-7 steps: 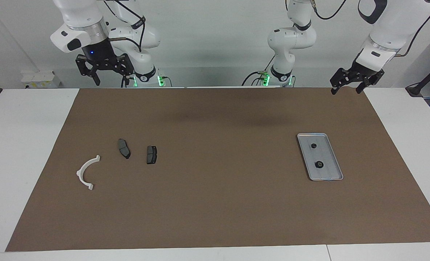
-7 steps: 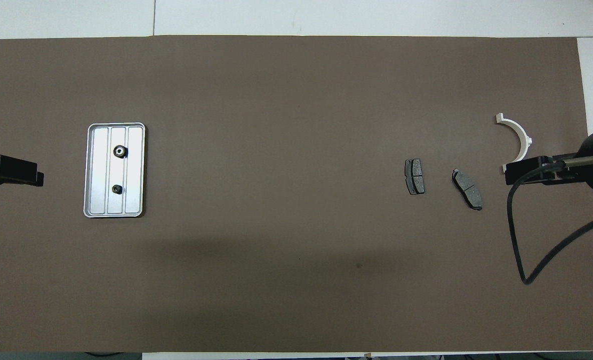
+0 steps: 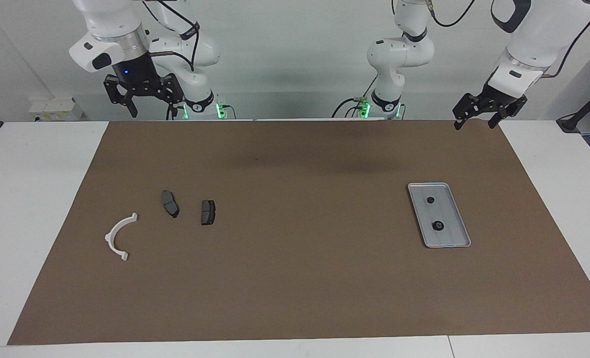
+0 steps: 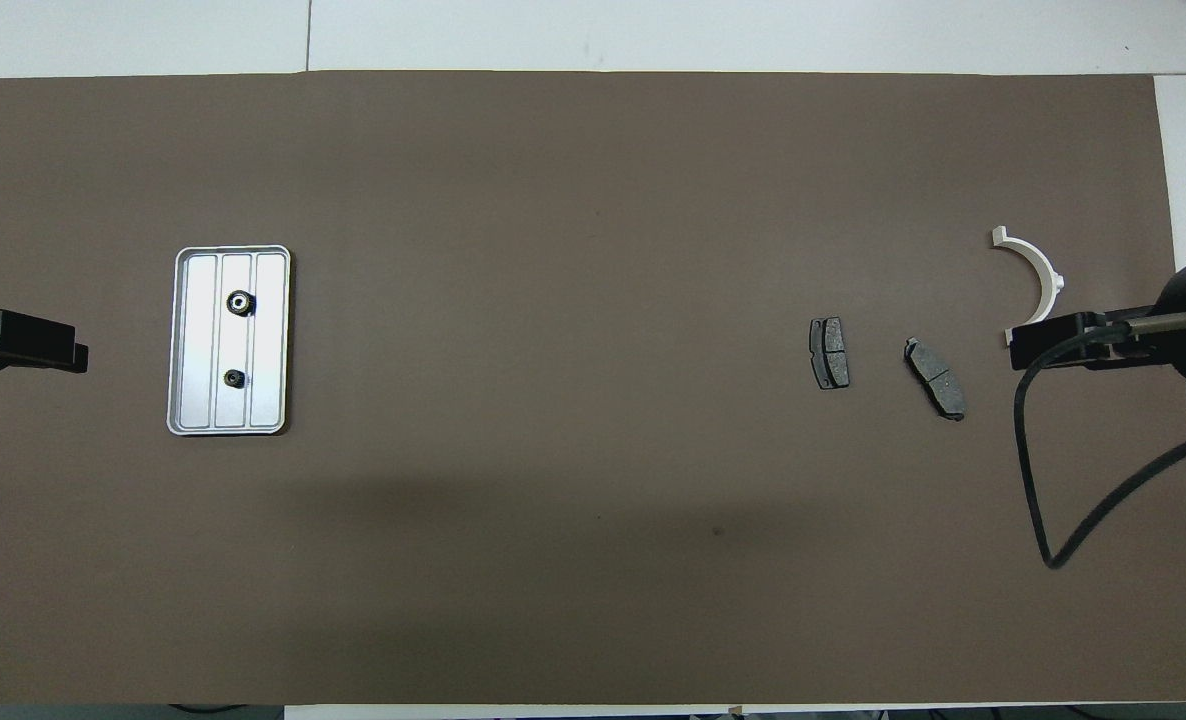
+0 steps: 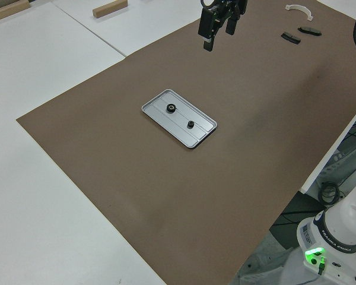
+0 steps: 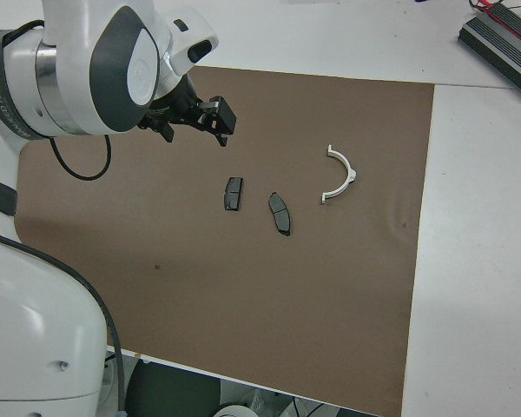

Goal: Place bearing gear from tray to pile

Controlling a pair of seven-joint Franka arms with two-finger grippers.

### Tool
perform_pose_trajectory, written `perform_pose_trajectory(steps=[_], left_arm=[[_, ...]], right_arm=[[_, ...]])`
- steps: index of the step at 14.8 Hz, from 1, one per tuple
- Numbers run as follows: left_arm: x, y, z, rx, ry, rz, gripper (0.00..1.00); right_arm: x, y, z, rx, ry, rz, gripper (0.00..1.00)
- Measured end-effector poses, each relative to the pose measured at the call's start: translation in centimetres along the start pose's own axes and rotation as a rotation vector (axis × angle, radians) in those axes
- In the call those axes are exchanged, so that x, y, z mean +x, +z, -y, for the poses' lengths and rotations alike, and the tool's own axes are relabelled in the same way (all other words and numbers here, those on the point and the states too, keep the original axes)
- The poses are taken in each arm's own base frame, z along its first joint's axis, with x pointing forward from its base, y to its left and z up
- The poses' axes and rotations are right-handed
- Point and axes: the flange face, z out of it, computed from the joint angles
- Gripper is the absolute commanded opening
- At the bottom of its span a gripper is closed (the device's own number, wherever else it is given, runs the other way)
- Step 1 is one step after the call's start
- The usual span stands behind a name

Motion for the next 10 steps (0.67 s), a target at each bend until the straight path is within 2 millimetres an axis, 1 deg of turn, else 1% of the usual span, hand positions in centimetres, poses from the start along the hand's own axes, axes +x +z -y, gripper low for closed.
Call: perform_pose_trajectory(steps=[6, 8, 10], left_arm=[[0.1, 0.0, 0.0, 0.0, 0.0, -0.012, 1.0], [0.3, 0.4, -0.1, 0.0, 0.001, -0.014, 1.0], [1.0, 1.6, 0.0, 0.001, 0.001, -0.047, 1.0]], right_arm=[[0.0, 0.0, 0.0, 0.0, 0.0, 0.0, 1.0], [0.0, 0.0, 0.0, 0.0, 0.0, 0.0, 1.0], [0.0, 0.0, 0.0, 0.0, 0.0, 0.0, 1.0]])
